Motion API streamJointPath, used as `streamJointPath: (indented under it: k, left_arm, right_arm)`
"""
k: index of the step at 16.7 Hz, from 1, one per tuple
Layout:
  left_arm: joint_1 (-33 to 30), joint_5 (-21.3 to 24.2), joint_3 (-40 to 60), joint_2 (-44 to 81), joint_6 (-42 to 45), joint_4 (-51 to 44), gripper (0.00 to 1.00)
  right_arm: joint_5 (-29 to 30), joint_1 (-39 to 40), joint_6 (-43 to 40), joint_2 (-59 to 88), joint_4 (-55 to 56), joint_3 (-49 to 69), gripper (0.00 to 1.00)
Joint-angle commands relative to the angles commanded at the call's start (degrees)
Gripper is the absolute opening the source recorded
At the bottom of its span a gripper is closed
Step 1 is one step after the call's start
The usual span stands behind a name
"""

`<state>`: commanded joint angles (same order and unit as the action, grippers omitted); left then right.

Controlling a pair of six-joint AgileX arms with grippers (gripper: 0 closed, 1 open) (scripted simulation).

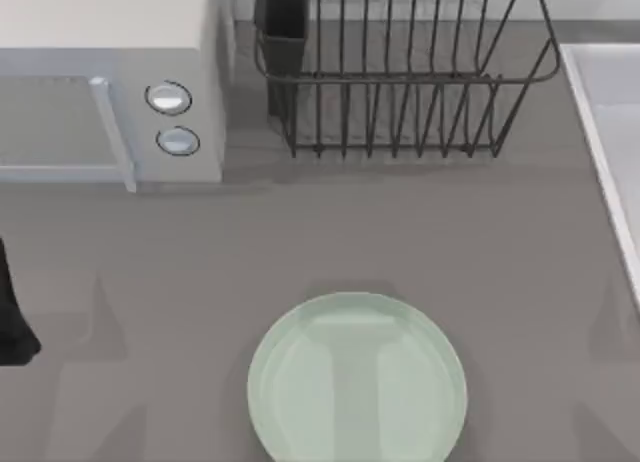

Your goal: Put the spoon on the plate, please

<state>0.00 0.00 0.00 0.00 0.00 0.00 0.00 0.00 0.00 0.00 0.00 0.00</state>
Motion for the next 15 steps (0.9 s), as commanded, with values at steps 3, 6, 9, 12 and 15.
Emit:
streamJointPath:
  k: [3, 6, 9, 12, 15]
  left_arm:
    - [0.0, 0.0, 0.0, 0.0, 0.0, 0.0, 1.00]
    - [0.0, 0.0, 0.0, 0.0, 0.0, 0.0, 1.00]
    - [0.0, 0.0, 0.0, 0.0, 0.0, 0.0, 1.00]
    - [0.0, 0.0, 0.0, 0.0, 0.0, 0.0, 1.00]
    - [0.0, 0.0, 0.0, 0.0, 0.0, 0.0, 1.00]
  right_arm:
    - [0.0, -0.4, -0.6, 0.7, -0.6, 0.7, 1.00]
    - [0.0, -2.7, -4.4, 6.2, -5.1, 6.0, 1.00]
    - [-0.2, -6.3, -11.0, 17.4, -13.6, 14.7, 1.00]
    - [-0.4, -10.6, -18.8, 33.6, -24.6, 24.0, 1.00]
    - [-0.6, -14.9, -26.8, 50.9, -36.1, 32.7, 1.00]
